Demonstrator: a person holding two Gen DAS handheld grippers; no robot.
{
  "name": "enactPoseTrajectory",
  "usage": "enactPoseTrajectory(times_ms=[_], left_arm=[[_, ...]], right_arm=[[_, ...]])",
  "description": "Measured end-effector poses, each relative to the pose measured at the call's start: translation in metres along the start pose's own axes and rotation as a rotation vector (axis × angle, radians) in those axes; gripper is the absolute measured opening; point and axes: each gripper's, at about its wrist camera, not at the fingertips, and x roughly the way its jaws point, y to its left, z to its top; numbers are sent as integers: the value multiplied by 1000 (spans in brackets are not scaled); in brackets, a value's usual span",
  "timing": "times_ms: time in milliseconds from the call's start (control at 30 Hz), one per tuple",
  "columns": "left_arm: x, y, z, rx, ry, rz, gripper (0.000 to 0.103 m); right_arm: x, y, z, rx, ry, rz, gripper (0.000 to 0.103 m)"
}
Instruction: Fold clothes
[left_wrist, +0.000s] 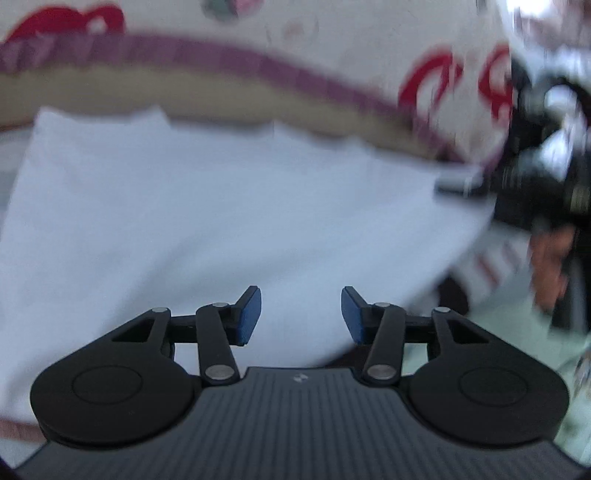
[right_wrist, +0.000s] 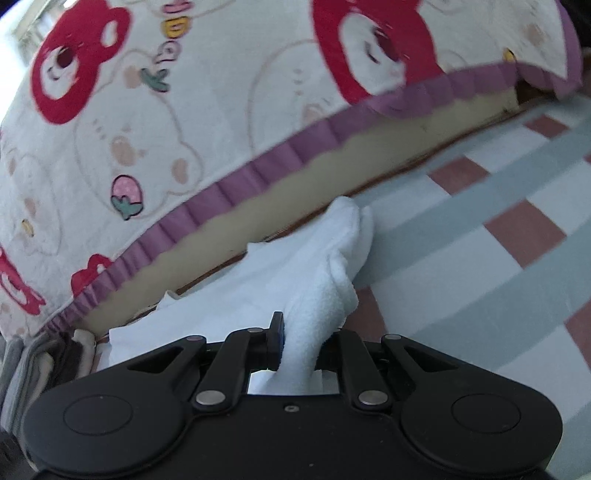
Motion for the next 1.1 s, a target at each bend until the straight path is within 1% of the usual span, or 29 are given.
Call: enactPoseTrajectory(times_ms=[33,67,100,133,167,200,233,333,367,433,500,567,667,700,733,800,833,867,967,1000,1033,1100], left_arm=[[0,1,6,-32,-42,14,50],[8,3,10,-59,-43,43,49],[20,4,13,-82,-21,81,48],[33,6,14,-106,10,100,48],[43,5,13,-112,36,103,48],[51,3,12,-106,57,103,48],[55,-1,9,-70,66,117,49],[53,-16,8,20,82,148,49],[49,-15,9,6,71,142,49],[39,-3,14,-64,30,127,50],[29,8,22,-78,8,183,50],[15,21,28,-65,-6,243,50],[-20,49,28,-58,10,323,50],[-34,61,24,-70,17,364,50],[-49,72,20,-86,24,412,50],[-73,94,8,-128,10,472,50],[-82,105,1,-161,0,481,50],[-88,115,-5,-202,-3,466,50],[-100,140,-22,-324,1,392,50],[-102,144,-24,-338,2,376,50],[-104,145,-24,-330,-3,376,50],[-106,141,-21,-289,-11,421,49]], right_arm=[[-1,2,1,-9,-6,6,12],[-2,3,1,-15,-17,14,12],[-4,6,2,-25,-32,15,12],[-6,11,3,-45,-44,14,12],[-9,17,6,-68,-54,25,12],[-11,23,9,-89,-62,40,12],[-14,30,12,-110,-69,58,12],[-15,57,19,-203,-71,107,12],[-13,66,20,-232,-68,125,12],[-8,83,21,-276,-53,170,12],[0,104,20,-319,-32,230,12],[8,128,18,-358,-7,300,12],[21,169,7,-424,46,421,12],[27,182,2,-455,70,457,12],[34,196,-5,-484,103,491,12],[56,221,-21,-556,186,533,12],[68,232,-30,-593,225,541,12],[81,242,-40,-624,264,545,12],[117,263,-68,-666,366,531,12],[128,266,-77,-663,396,517,12],[140,269,-86,-660,426,503,12],[152,265,-101,-629,468,479,11]])
